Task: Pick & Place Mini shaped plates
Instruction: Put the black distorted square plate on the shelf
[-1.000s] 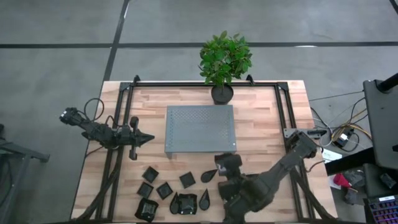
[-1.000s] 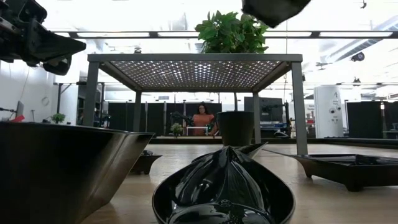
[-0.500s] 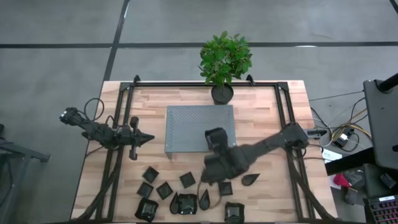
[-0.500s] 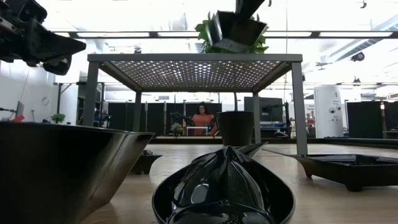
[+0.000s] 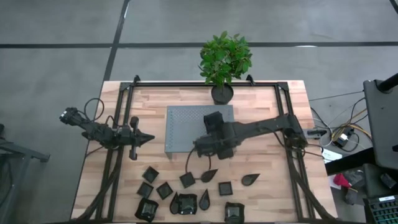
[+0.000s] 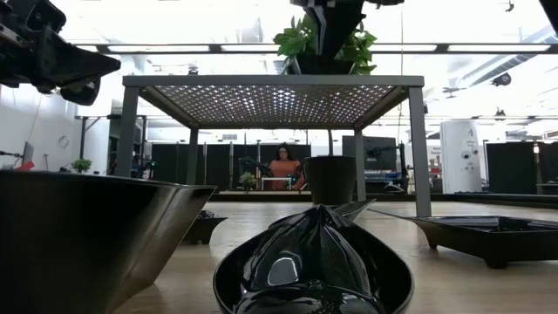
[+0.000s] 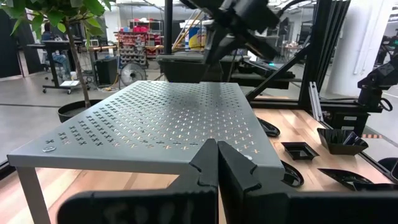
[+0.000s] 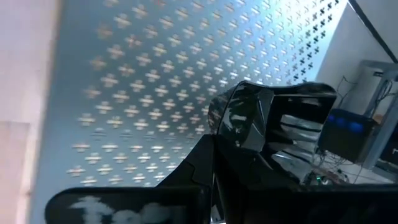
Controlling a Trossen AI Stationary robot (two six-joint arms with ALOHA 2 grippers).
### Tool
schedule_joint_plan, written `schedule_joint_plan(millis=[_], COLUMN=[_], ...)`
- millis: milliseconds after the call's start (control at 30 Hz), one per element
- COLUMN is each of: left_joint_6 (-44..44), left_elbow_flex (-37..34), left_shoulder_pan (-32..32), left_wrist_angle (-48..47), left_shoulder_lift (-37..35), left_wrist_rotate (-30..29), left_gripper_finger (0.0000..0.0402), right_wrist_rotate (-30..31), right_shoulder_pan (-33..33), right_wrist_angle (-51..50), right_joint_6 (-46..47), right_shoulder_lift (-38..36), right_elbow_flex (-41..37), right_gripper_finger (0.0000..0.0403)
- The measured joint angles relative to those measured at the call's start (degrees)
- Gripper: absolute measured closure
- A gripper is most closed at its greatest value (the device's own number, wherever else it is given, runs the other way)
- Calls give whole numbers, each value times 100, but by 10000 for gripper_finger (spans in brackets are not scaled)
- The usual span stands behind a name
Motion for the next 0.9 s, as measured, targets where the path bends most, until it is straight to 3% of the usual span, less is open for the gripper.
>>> schedule_joint_plan(millis=[467, 900], left_joint_6=[-1, 0], left_elbow_flex=[0, 0], left_shoulder_pan=[0, 0], left_wrist_angle=[0, 0], left_shoulder_lift=[1, 0], left_wrist_rotate=[1, 1], left_gripper_finger=[401, 401], right_wrist_rotate=[-406, -284], right_shoulder_pan=[-175, -312], right_wrist_angle=[471, 1893], right_joint_6=[141, -195], right_shoulder_lift=[-473, -1742], right_elbow_flex=[-256, -2352], right_gripper_finger=[394, 394])
